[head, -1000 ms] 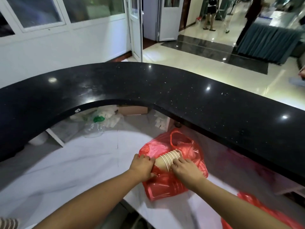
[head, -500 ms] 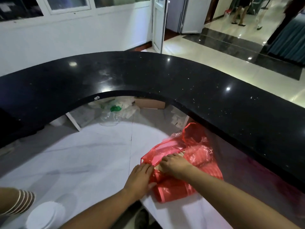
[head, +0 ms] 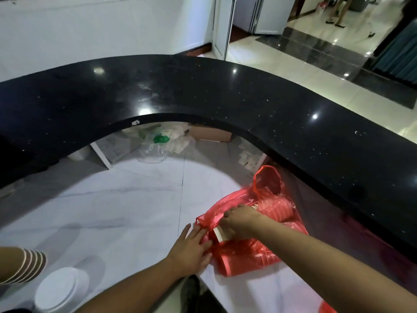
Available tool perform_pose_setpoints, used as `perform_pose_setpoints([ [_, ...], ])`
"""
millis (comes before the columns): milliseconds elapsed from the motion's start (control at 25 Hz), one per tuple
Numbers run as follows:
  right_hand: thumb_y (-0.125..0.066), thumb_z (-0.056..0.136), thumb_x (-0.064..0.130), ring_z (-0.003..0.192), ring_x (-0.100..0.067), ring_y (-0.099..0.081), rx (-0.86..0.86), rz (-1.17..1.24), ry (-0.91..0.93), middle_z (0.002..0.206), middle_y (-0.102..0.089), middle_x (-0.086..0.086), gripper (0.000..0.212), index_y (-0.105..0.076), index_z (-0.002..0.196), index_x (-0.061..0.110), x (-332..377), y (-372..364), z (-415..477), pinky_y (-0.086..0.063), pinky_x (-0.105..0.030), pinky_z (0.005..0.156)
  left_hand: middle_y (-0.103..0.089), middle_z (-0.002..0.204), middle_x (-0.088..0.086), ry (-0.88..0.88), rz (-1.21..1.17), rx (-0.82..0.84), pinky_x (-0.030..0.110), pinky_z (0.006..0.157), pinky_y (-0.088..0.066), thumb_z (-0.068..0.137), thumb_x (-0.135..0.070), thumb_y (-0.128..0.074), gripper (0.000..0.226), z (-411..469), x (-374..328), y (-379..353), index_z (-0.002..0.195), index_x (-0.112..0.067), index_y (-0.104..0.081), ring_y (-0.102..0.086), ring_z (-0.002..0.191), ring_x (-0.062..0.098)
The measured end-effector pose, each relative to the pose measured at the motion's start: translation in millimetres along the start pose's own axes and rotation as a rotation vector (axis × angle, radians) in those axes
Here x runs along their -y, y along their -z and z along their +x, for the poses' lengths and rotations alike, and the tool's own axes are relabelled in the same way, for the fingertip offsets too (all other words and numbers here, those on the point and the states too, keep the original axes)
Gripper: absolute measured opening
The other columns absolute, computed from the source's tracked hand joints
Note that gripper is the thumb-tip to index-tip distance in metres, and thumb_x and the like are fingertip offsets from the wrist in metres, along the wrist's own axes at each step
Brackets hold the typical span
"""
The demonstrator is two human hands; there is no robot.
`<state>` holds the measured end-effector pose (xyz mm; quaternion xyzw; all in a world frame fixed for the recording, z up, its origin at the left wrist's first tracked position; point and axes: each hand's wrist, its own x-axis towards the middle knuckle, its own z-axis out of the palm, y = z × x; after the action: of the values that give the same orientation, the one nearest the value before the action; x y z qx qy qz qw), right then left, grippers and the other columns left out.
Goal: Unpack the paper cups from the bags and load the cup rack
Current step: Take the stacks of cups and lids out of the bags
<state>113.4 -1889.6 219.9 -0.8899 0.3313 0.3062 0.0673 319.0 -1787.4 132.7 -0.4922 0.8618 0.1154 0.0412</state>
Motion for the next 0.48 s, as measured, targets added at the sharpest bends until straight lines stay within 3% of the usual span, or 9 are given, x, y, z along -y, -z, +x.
perform_pose_setpoints([
  [80,-0.063,0.087,0.035,0.125,-0.034,-0.052,0.039,-0.021,-0.026,0.136,-0.055,-0.008,0.058,-0.045,0.141,0.025,0.4,-10.7,1.4,-0.038,-0.049,0.103,-0.063,0.135,0.005,-0.008,-0.01,0.023,0.052,0.108,-0.025,0.083,-0.058,-0.052,0.038,1.3,1.7,2.2,0.11,-0.038,-0.07,-0.054,0.132,0.03],
  [200,-0.07,0.081,0.03,0.123,-0.036,-0.052,0.049,-0.039,-0.064,0.136,-0.053,-0.011,0.068,-0.039,0.141,0.021,4.2,-20.1,1.6,-0.038,-0.049,0.1,-0.057,0.143,0.007,-0.029,-0.029,0.019,0.052,0.108,-0.023,0.084,-0.059,-0.052,0.039,2.6,5.6,-3.0,0.113,-0.041,-0.071,-0.048,0.138,0.03],
  [360,-0.074,0.072,0.038,0.115,-0.033,-0.054,-0.114,0.048,-0.112,0.128,-0.054,-0.007,0.076,-0.04,0.138,0.021,-4.5,-18.4,-5.7,-0.043,-0.045,0.09,-0.057,0.144,0.004,-0.045,-0.053,0.022,0.052,0.111,-0.033,0.085,-0.058,-0.051,0.036,4.7,7.3,-3.1,0.109,-0.041,-0.072,-0.048,0.138,0.028],
  [480,-0.073,0.07,0.045,0.115,-0.031,-0.054,-0.295,0.135,-0.184,0.128,-0.055,-0.002,0.081,-0.04,0.141,0.025,-17.5,-7.9,-15.2,-0.044,-0.044,0.087,-0.068,0.124,-0.001,0.036,-0.195,-0.078,0.043,0.11,-0.042,0.086,-0.047,-0.046,0.036,14.5,13.8,13.7,0.103,-0.034,-0.074,-0.06,0.124,0.023],
])
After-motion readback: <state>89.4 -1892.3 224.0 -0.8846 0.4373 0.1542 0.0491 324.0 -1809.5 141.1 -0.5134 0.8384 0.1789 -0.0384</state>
